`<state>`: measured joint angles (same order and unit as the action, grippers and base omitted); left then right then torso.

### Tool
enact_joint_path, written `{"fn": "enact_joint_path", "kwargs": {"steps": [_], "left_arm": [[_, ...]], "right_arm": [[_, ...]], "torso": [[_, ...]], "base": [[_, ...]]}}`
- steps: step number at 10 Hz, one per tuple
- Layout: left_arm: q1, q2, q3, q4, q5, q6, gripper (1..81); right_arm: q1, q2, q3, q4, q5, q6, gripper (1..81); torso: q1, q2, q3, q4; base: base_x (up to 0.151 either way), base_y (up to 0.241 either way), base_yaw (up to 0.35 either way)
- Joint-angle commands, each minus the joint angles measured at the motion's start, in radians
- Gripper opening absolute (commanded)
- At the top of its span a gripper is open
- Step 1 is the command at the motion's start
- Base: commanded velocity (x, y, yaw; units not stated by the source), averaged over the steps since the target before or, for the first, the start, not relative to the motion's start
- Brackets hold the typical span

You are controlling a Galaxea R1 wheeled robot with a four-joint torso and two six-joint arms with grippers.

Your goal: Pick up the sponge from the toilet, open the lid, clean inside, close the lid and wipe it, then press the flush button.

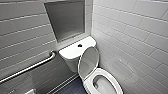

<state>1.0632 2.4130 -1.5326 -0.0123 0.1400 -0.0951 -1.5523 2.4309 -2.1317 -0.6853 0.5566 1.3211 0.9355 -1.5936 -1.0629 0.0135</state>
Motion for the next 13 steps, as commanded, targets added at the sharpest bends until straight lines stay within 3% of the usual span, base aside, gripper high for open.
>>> {"fn": "enact_joint_path", "kwargs": {"steps": [1, 3, 6, 7, 8, 10, 11, 13], "left_arm": [[-0.154, -0.055, 0.057, -0.116, 0.082, -0.009, 81.1], [-0.214, -0.055, 0.052, -0.161, 0.082, -0.009, 81.1], [-0.294, -0.064, 0.023, -0.264, 0.085, -0.009, 81.1], [-0.312, -0.067, 0.017, -0.287, 0.093, -0.009, 81.1], [-0.338, -0.067, -0.001, -0.313, 0.095, -0.009, 81.1], [-0.395, -0.067, -0.052, -0.373, 0.151, -0.011, 81.1], [-0.420, -0.066, -0.066, -0.402, 0.156, -0.011, 81.1], [-0.484, -0.069, -0.101, -0.469, 0.159, -0.011, 81.1]], "right_arm": [[-0.015, -0.008, -0.049, -0.091, -0.024, -0.003, 1.0], [-0.021, 0.091, -0.201, -0.157, -0.026, 0.010, 1.0], [-0.065, 0.199, -0.350, -0.136, -0.026, 0.012, 1.0], [-0.081, 0.220, -0.373, -0.074, -0.043, -0.023, 1.0], [-0.099, 0.240, -0.396, 0.016, -0.043, -0.147, 1.0], [-0.128, 0.274, -0.392, 0.258, -0.104, -0.421, 1.0], [-0.133, 0.282, -0.363, 0.398, -0.150, -0.573, 1.0], [-0.116, 0.299, -0.315, 0.739, -0.246, -0.870, 1.0]], "torso": [[0.000, 0.000, 0.000, 0.000], [0.000, 0.000, 0.000, 0.000], [0.000, 0.000, 0.000, 0.000], [0.000, 0.000, 0.000, 0.000], [0.000, 0.000, 0.000, 0.000], [0.000, 0.000, 0.000, 0.000], [0.000, 0.000, 0.000, 0.000], [0.000, 0.000, 0.000, 0.000]], "base": [[0.000, 0.000, 0.000], [0.000, 0.000, 0.000], [0.000, 0.000, 0.000], [0.000, 0.000, 0.000], [0.000, 0.000, 0.000], [0.000, 0.000, 0.000], [0.000, 0.000, 0.000], [0.000, 0.000, 0.000]]}}
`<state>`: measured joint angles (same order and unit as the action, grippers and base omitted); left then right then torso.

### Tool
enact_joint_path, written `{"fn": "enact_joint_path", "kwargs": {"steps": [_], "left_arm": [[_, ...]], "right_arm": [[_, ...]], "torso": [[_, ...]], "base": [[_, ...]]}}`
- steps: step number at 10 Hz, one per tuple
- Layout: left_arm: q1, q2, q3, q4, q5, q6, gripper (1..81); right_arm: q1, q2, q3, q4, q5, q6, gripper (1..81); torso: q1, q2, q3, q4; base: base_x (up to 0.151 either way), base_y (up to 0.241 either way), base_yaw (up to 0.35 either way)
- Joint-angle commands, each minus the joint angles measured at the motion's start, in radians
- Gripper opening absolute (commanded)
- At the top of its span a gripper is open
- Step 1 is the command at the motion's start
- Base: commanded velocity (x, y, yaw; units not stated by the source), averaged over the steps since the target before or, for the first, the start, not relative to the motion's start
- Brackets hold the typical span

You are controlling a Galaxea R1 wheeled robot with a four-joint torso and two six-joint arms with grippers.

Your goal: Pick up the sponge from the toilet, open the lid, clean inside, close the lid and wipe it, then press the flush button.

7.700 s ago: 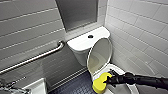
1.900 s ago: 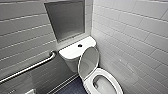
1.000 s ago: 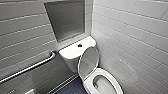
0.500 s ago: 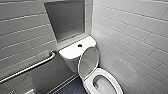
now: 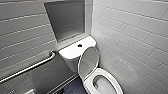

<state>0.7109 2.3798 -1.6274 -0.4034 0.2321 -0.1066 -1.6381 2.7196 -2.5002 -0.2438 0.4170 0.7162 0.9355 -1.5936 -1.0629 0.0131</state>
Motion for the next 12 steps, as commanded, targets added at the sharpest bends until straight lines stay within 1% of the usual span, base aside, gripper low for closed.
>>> {"fn": "enact_joint_path", "kwargs": {"steps": [1, 2, 3, 4, 5, 6, 7, 8, 10, 11, 12], "left_arm": [[-0.165, -0.031, -0.018, -0.103, 0.067, 0.001, 81.1], [-0.202, -0.016, -0.046, -0.132, 0.067, -0.001, 81.1], [-0.245, 0.006, -0.087, -0.166, 0.079, -0.004, 81.1], [-0.285, 0.027, -0.124, -0.198, 0.130, -0.005, 81.1], [-0.316, 0.050, -0.160, -0.222, 0.141, -0.005, 81.1], [-0.336, 0.063, -0.184, -0.238, 0.139, -0.005, 81.1], [-0.360, 0.067, -0.218, -0.277, 0.134, -0.005, 81.1], [-0.385, 0.076, -0.247, -0.307, 0.133, -0.005, 81.1], [-0.420, 0.093, -0.291, -0.351, 0.128, -0.005, 81.1], [-0.435, 0.102, -0.312, -0.362, 0.128, -0.005, 81.1], [-0.449, 0.115, -0.325, -0.365, 0.128, -0.005, 81.1]], "right_arm": [[-0.024, 0.024, 0.064, 0.403, -0.124, -0.349, 1.0], [-0.026, 0.041, 0.072, 0.426, -0.130, -0.391, 1.0], [-0.032, 0.050, 0.071, 0.431, -0.155, -0.458, 1.0], [-0.032, 0.051, 0.071, 0.498, -0.167, -0.541, 1.0], [-0.023, 0.048, 0.070, 0.607, -0.176, -0.667, 1.0], [-0.009, 0.042, 0.072, 0.685, -0.193, -0.736, 1.0], [-0.009, 0.032, 0.083, 0.686, -0.216, -0.745, 1.0], [-0.001, 0.016, 0.118, 0.655, -0.216, -0.742, 1.0], [-0.001, -0.024, 0.198, 0.646, -0.204, -0.747, 1.0], [-0.003, -0.022, 0.204, 0.621, -0.202, -0.748, 1.0], [-0.009, -0.005, 0.203, 0.574, -0.198, -0.748, 1.0]], "torso": [[0.000, 0.000, 0.000, 0.000], [0.000, 0.000, 0.000, 0.000], [0.000, 0.000, 0.000, 0.000], [0.000, 0.000, 0.000, 0.000], [0.000, 0.000, 0.000, 0.000], [0.000, 0.000, 0.000, 0.000], [0.000, 0.000, 0.000, 0.000], [0.000, 0.000, 0.000, 0.000], [0.000, 0.001, 0.000, 0.000], [0.000, 0.001, 0.000, 0.000], [0.000, 0.001, 0.000, 0.000]], "base": [[0.000, 0.000, 0.000], [0.000, 0.000, 0.000], [0.000, 0.000, 0.000], [0.000, 0.000, 0.000], [0.000, 0.000, 0.000], [0.000, 0.000, 0.000], [0.000, 0.000, 0.000], [0.000, 0.000, 0.000], [0.000, 0.000, 0.000], [0.000, 0.000, 0.000], [0.000, 0.000, 0.000]]}}
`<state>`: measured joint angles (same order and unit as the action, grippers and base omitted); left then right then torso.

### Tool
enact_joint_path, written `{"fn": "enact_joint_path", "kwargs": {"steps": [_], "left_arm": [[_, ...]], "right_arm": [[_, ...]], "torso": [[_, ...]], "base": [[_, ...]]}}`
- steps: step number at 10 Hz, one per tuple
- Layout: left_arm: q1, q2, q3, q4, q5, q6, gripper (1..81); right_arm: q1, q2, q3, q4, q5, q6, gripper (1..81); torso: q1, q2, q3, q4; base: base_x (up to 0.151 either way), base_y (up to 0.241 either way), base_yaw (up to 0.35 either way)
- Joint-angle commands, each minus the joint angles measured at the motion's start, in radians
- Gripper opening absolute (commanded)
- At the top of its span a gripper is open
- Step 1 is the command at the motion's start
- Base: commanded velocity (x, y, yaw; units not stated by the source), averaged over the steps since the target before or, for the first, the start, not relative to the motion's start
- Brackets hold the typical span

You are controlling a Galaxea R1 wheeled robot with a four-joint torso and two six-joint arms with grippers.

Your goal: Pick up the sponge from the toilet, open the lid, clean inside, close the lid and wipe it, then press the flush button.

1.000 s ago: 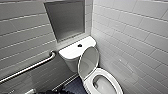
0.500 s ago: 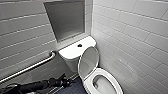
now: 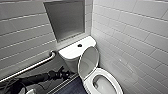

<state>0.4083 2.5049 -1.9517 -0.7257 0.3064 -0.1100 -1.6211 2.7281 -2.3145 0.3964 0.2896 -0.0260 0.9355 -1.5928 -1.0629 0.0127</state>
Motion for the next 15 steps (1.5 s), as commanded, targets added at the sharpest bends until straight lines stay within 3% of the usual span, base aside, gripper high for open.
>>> {"fn": "enact_joint_path", "kwargs": {"steps": [1, 7, 10, 12, 15], "left_arm": [[-0.154, 0.003, -0.007, -0.044, 0.056, -0.002, 81.1], [-0.150, 0.108, 0.025, -0.032, 0.068, 0.000, 81.1], [-0.110, 0.106, 0.106, -0.020, 0.085, 0.007, 81.1], [-0.047, 0.062, 0.186, 0.066, 0.134, 0.010, 81.1], [0.100, -0.139, 0.382, 0.225, 0.132, 0.010, 81.1]], "right_arm": [[-0.026, -0.003, 0.011, -0.083, -0.070, -0.006, 1.0], [0.003, 0.015, 0.024, -0.083, -0.089, 0.004, 1.0], [0.008, 0.044, 0.035, -0.087, -0.098, -0.003, 1.0], [0.016, 0.006, 0.108, -0.093, -0.124, -0.008, 1.0], [0.017, -0.178, 0.372, -0.099, -0.096, -0.003, 1.0]], "torso": [[0.000, 0.000, 0.000, 0.000], [0.000, 0.000, 0.000, 0.000], [0.000, 0.000, 0.000, 0.000], [0.000, 0.001, 0.000, 0.000], [0.000, 0.001, 0.000, 0.000]], "base": [[0.000, 0.000, 0.000], [0.000, 0.000, 0.000], [0.000, 0.000, 0.000], [0.000, 0.000, 0.000], [0.000, 0.000, 0.000]]}}
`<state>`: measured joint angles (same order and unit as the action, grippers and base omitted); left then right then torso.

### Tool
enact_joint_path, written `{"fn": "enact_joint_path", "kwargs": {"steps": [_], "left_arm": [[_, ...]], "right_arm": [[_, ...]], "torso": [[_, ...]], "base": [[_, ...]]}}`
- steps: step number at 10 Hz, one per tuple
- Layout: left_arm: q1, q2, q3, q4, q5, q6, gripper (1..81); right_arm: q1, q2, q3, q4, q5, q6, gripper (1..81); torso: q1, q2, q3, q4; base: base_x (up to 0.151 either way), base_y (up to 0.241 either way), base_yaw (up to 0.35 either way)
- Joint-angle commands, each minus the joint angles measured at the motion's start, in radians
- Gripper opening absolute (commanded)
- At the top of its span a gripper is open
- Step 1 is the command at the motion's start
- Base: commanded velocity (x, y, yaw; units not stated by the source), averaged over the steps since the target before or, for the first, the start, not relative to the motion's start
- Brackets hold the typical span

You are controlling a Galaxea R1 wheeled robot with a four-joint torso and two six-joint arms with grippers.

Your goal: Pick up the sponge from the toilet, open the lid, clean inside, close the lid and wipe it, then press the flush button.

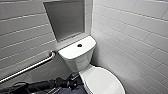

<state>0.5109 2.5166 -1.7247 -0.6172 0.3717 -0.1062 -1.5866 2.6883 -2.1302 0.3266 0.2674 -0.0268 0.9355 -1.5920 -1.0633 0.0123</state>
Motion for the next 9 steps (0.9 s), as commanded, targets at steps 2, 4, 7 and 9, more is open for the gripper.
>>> {"fn": "enact_joint_path", "kwargs": {"steps": [2, 4, 7, 9], "left_arm": [[0.141, -0.263, 0.250, 0.218, 0.053, 0.008, 81.1], [0.327, -0.310, 0.289, 0.353, -0.020, 0.010, 81.1], [0.551, -0.320, 0.343, 0.531, -0.114, 0.010, 81.1], [0.665, -0.282, 0.343, 0.628, -0.146, 0.010, 81.1]], "right_arm": [[-0.020, -0.239, 0.296, -0.026, -0.030, 0.005, 1.0], [-0.025, -0.324, 0.394, -0.024, -0.008, 0.005, 1.0], [-0.001, -0.502, 0.595, -0.027, 0.064, 0.008, 1.0], [0.077, -0.670, 0.814, -0.027, 0.110, 0.005, 1.0]], "torso": [[0.000, 0.000, 0.000, 0.000], [0.000, 0.000, 0.000, 0.000], [0.000, 0.000, 0.000, 0.000], [0.000, 0.000, 0.000, 0.000]], "base": [[0.000, 0.000, 0.000], [0.000, 0.000, 0.000], [0.000, 0.000, 0.000], [0.000, 0.000, 0.000]]}}
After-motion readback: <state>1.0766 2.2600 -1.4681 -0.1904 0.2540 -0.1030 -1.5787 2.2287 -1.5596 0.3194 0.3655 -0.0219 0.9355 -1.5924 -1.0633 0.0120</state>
